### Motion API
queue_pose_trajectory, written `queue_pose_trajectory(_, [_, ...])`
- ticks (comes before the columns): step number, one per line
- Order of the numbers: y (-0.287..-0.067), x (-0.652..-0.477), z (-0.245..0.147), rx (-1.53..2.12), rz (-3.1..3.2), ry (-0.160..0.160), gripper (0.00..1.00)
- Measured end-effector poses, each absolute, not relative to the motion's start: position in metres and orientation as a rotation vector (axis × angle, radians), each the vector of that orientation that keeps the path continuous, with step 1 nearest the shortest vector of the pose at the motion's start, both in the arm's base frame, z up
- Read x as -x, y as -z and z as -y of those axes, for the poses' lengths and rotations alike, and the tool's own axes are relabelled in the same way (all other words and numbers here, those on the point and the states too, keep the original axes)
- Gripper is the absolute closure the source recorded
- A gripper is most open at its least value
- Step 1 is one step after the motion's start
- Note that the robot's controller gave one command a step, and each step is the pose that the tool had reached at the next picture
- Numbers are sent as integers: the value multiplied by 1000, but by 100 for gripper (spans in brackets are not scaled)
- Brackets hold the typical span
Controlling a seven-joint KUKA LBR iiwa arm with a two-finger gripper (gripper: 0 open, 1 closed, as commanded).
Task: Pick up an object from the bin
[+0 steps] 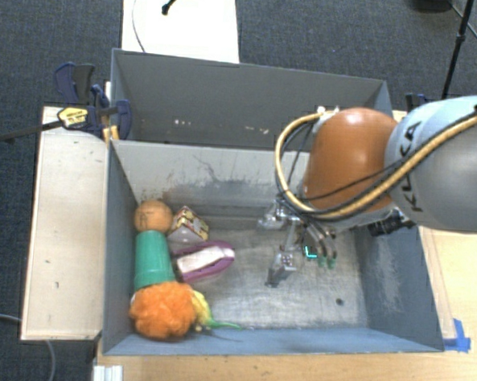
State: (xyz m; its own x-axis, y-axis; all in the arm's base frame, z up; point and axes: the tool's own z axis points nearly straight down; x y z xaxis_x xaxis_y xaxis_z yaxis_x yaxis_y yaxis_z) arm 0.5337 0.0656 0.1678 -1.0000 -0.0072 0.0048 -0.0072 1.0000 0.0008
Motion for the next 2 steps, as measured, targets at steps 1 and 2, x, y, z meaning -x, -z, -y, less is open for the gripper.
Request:
queue_pose_trajectory(1, [-171, -536, -65, -9, 3144, 2, 0])
queue_pose_trajectory(2, [-154, -566, -80, 145, 3145, 2, 0])
